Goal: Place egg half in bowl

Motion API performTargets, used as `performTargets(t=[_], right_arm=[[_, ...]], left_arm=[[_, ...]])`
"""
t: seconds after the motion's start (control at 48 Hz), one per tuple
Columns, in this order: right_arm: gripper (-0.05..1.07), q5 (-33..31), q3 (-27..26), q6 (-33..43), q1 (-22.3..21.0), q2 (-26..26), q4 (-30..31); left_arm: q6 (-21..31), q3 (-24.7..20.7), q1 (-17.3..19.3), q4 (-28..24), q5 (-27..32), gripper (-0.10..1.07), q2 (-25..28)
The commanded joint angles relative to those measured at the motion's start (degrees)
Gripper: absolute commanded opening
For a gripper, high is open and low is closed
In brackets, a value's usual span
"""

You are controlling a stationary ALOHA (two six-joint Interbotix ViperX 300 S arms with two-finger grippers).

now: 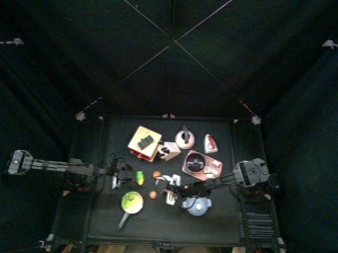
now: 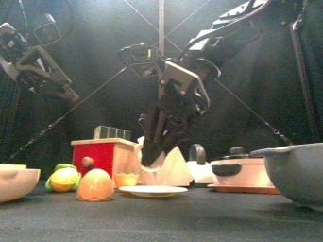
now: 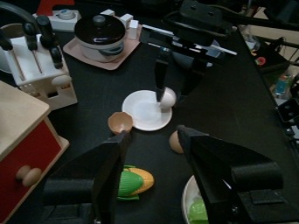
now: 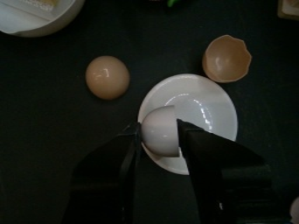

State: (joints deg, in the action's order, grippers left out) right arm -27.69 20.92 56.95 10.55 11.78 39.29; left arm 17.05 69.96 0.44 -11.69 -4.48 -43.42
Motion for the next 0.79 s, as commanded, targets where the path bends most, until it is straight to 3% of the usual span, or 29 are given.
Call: performTargets(t=[0.0,0.396,0.542,0.771], right_arm=[[0.71,-3.2,0.0,0.2,1.9,-6.0,-0.8],[0.71,-13.1,4.1,0.6,12.3,-12.4,-10.8],[0.71,-15.6,5.9,8.1,15.6,-13.6,-9.8],[0.71,-16.8,11.5,22.9,20.0,-15.4,-3.2]], left_arm=[[0.1,-0.7,-0.1,0.1,-0.4,0.86,0.1],[0.1,-0.7,-0.1,0.3,-0.4,0.86,0.2],[0.1,-0.7,-0.1,0.3,-0.4,0.86,0.1],[0.1,-0.7,-0.1,0.3,-0.4,0.86,0.2]])
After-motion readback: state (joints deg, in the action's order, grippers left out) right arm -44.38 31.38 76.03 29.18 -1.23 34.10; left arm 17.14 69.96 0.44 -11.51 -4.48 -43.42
